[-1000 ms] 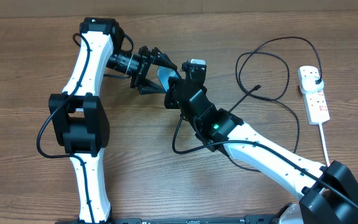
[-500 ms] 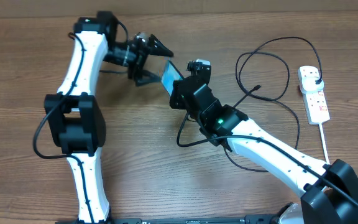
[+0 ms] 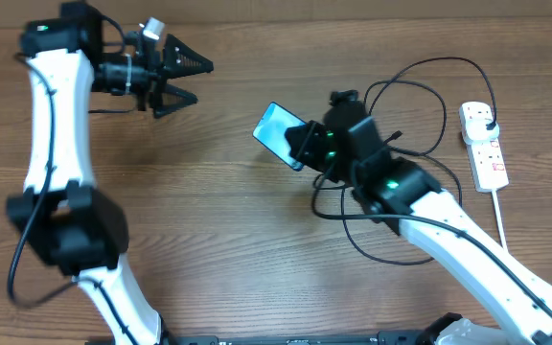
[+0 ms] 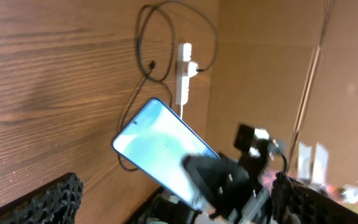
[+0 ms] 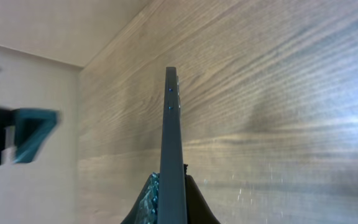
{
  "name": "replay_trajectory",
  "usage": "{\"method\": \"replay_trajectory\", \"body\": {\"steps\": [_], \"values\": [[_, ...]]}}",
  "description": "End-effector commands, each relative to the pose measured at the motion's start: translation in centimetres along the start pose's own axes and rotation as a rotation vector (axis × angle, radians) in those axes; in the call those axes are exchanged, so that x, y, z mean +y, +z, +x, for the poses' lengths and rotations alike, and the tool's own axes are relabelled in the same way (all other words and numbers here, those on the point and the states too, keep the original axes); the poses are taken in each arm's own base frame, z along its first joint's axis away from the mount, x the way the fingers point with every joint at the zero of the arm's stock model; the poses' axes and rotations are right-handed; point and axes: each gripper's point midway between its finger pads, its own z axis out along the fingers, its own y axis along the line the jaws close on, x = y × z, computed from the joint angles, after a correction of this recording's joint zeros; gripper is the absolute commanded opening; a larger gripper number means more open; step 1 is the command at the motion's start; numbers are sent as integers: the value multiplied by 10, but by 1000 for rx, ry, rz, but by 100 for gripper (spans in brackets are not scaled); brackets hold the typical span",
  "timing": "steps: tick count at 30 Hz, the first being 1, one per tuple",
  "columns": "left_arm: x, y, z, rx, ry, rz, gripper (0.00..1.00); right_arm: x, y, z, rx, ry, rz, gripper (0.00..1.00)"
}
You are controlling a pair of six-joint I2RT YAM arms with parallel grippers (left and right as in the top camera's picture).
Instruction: Plug charger to phone and switch on socket
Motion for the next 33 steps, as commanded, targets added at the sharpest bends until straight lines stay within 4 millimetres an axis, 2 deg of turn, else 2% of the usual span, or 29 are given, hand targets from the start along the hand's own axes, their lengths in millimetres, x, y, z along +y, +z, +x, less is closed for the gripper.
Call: {"method": "replay_trajectory", "body": {"steps": [1, 2, 5, 7, 10, 12, 15, 19, 21, 24, 26, 30, 33], "values": [[-49, -36, 38, -63, 245, -50, 100, 21, -32, -8, 13, 50, -93, 4], [-52, -44, 55, -59, 260, -104, 100, 16, -35, -8, 15, 59, -74, 4], [-51, -62, 75, -113, 288, -271, 100, 5, -35, -5, 37, 73, -39, 4], [-58, -69, 90, -136, 314, -298, 100, 1, -34, -2, 47, 77, -28, 4], [-61, -70, 101, -147, 308, -293, 100, 3, -34, -4, 41, 76, -37, 4], [-55, -67, 102, -152, 266, -289, 99, 8, -33, -7, 30, 99, -55, 4], [-36, -52, 98, -140, 83, -239, 100, 14, -28, -12, 18, 177, -83, 4], [-47, -28, 101, -61, 15, 49, 100, 14, -23, -11, 31, 280, -84, 4], [-39, -17, 105, -18, -102, 140, 100, 14, -22, -9, 44, 352, -82, 4], [-3, 1, 117, 40, -341, 133, 99, 12, -17, -5, 73, 407, -74, 4], [11, 7, 123, 58, -404, 129, 99, 6, -11, -6, 76, 416, -57, 4], [29, 17, 132, 89, -537, 139, 100, 3, -2, -2, 131, 435, -63, 4], [29, 22, 133, 109, -577, 234, 100, 12, 6, -2, 194, 436, -124, 4]]}}
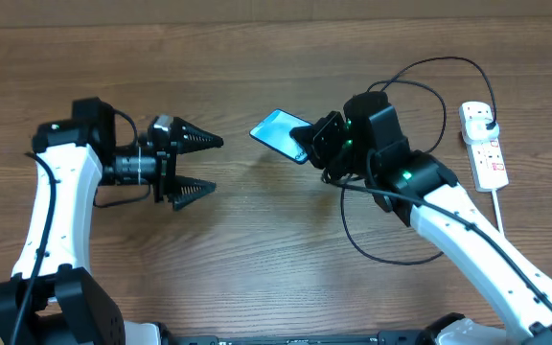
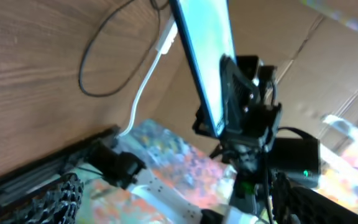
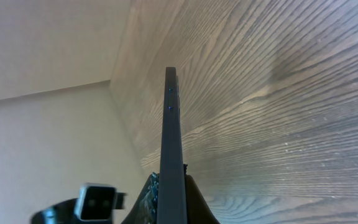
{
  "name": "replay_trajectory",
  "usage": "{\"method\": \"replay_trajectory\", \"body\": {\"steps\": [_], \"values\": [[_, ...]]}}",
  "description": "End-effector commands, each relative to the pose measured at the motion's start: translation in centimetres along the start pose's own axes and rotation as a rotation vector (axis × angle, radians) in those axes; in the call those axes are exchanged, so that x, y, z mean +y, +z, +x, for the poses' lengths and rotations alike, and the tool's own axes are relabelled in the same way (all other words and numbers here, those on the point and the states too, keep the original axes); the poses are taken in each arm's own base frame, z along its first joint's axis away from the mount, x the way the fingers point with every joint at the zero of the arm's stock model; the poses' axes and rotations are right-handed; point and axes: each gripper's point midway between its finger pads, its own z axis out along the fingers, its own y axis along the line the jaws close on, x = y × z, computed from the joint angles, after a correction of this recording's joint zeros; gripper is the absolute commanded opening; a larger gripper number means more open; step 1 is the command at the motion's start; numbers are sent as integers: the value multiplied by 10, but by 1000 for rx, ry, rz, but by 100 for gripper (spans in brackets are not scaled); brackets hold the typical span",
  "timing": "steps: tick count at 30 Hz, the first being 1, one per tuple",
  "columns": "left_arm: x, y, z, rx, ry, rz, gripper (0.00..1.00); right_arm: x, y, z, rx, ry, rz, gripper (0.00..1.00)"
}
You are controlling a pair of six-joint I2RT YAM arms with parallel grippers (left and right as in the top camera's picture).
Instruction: Plug charger to phone and switch on socket
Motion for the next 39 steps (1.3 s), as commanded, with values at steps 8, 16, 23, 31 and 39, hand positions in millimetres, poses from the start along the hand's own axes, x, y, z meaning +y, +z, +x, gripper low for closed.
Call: {"method": "replay_trajectory", "body": {"steps": [8, 16, 23, 31, 39], "values": [[3, 5, -18, -25, -204, 38, 93, 25, 10, 24, 217, 165, -103, 4], [1, 18, -36, -86, -286, -10, 89, 25, 8, 33, 272, 238, -91, 4], [-17, 51, -39, -90, -292, -25, 78, 25, 11, 39, 255, 223, -87, 4], [-17, 60, -48, -150, -343, -45, 49, 25, 14, 45, 254, 218, -82, 4], [-13, 62, -53, -193, -368, -68, 40, 31, 18, 63, 261, 277, -81, 4]]}}
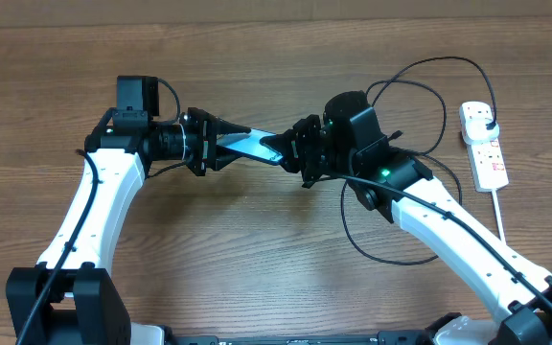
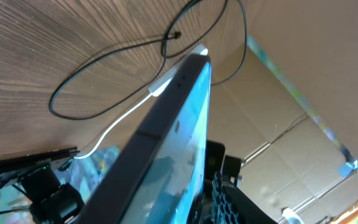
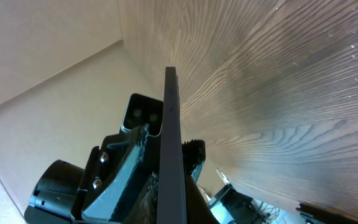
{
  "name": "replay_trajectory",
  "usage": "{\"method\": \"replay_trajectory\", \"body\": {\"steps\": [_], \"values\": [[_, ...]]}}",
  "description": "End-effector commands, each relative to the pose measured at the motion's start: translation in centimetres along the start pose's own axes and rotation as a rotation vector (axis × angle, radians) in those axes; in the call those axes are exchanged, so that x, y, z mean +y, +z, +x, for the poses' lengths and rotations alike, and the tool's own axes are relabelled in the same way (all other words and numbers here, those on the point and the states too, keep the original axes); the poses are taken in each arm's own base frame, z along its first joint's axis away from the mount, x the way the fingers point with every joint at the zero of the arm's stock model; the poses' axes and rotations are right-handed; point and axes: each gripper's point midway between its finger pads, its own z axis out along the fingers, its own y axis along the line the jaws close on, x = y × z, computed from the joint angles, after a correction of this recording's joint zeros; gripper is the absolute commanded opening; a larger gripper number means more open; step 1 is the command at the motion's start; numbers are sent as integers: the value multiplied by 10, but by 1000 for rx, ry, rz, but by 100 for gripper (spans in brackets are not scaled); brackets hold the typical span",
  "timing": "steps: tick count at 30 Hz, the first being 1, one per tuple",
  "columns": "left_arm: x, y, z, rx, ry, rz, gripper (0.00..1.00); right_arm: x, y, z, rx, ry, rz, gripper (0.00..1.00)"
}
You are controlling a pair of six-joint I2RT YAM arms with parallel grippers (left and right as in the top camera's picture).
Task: Plug charger to phone and switch on socket
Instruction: 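Open the right gripper and withdraw it from the phone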
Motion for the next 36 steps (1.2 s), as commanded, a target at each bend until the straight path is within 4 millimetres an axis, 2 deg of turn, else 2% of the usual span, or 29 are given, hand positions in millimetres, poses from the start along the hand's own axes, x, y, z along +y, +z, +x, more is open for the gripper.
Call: {"method": "replay_trajectory", "body": {"steps": [1, 12, 20, 25, 27, 30, 33, 36], "values": [[-1, 4, 2, -21, 6, -9, 39, 11, 1, 17, 34, 4, -34, 4], [0, 6, 1, -38, -11, -15, 19, 12, 2, 10, -15, 26, -44, 4], [-10, 5, -4, -63, 11, 15, 6, 10, 9, 5, -25, 103, -40, 4], [-12, 5, -9, -90, 19, 20, 4, 9, 11, 11, -15, 91, -36, 18], [-12, 5, -10, -99, 19, 19, 4, 5, 11, 8, -26, 89, -24, 19], [-11, 4, -18, -141, 18, 15, 4, -10, 10, -7, -112, 107, 29, 23], [-10, 3, -25, -186, 34, 10, 4, -19, 7, -24, -207, -8, 66, 26], [-7, -1, -38, -262, 120, -17, 4, -38, -7, -61, -404, -220, 183, 44]]}}
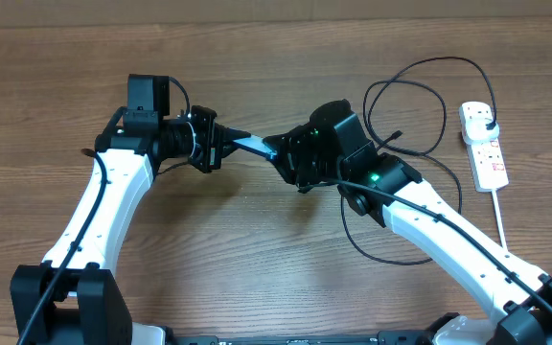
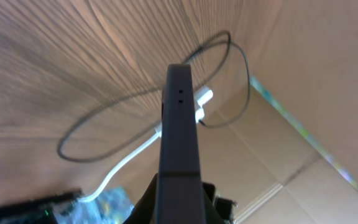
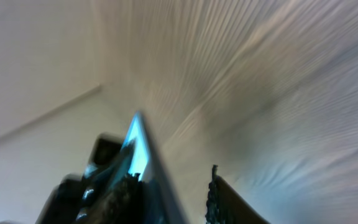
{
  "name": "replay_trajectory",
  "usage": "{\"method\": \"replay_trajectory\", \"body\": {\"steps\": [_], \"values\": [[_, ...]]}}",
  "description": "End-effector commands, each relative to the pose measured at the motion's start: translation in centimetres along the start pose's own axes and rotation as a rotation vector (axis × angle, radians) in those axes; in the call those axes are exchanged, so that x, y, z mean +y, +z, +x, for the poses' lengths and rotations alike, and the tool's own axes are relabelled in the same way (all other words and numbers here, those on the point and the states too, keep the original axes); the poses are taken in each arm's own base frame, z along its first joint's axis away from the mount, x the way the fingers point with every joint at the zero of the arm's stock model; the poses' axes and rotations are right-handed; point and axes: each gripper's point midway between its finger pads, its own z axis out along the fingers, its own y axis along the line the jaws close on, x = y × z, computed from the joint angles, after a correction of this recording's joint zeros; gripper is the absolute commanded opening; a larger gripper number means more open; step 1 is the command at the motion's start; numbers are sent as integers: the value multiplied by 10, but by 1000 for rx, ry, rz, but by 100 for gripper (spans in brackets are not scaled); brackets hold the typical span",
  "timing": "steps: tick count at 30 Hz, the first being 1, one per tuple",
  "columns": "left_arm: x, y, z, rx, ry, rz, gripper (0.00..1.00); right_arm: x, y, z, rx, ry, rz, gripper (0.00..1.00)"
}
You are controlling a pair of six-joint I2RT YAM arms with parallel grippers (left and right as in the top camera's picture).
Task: Plug charger to phone and switch on socket
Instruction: 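Open the right gripper and withdraw it from the phone, then move the right gripper over the black charging cable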
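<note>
The phone (image 1: 253, 145) hangs above the table between the two arms, its lit screen showing. My left gripper (image 1: 224, 145) is shut on its left end; in the left wrist view the phone (image 2: 179, 130) stands edge-on out of the jaws. My right gripper (image 1: 279, 156) is at the phone's right end with its jaws apart. In the right wrist view the phone (image 3: 143, 152) lies against the left finger (image 3: 128, 196); the other finger is clear of it. The black charger cable (image 1: 420, 91) loops at the right. The white socket strip (image 1: 484, 144) lies at the far right.
A white lead (image 1: 502, 222) runs from the socket strip toward the front right edge. The cable's loose loops (image 1: 367, 240) lie under my right arm. Bare wooden table (image 1: 257, 268) spreads in front of and behind the arms.
My left gripper has shut on the phone's left end. My right gripper has opened and no longer clamps the phone. The phone has turned edge-on to the left wrist camera.
My right gripper held the phone up while my left gripper stood open far to the left. The left gripper then stood nearer, still open, then with its jaws around the phone's left end. Now the left grips the phone and the right has opened.
</note>
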Motion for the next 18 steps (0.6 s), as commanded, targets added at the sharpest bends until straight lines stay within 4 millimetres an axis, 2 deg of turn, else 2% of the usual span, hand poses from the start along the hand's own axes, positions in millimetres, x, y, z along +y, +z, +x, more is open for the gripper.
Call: {"method": "replay_trajectory", "body": {"steps": [1, 4, 6, 7, 12, 16, 18], "values": [[-3, -7, -15, -90, 115, -2, 4, -15, -6, -46, -249, -259, 89, 52], [0, -7, -14, -86, 181, -14, 4, -39, -20, -77, -388, -354, 228, 69], [3, -7, -13, -81, 212, -27, 5, -55, -31, -95, -456, -386, 324, 94], [4, -7, -13, -80, 208, -33, 5, -62, -36, -101, -480, -386, 363, 100], [9, -4, -15, -75, 195, -48, 6, -95, -54, -110, -505, -379, 522, 100], [7, 9, -17, -14, 189, -32, 7, -96, -61, -118, -563, -391, 546, 100], [10, 23, -15, 63, 180, -29, 7, -97, -63, -120, -575, -394, 554, 100]]}}
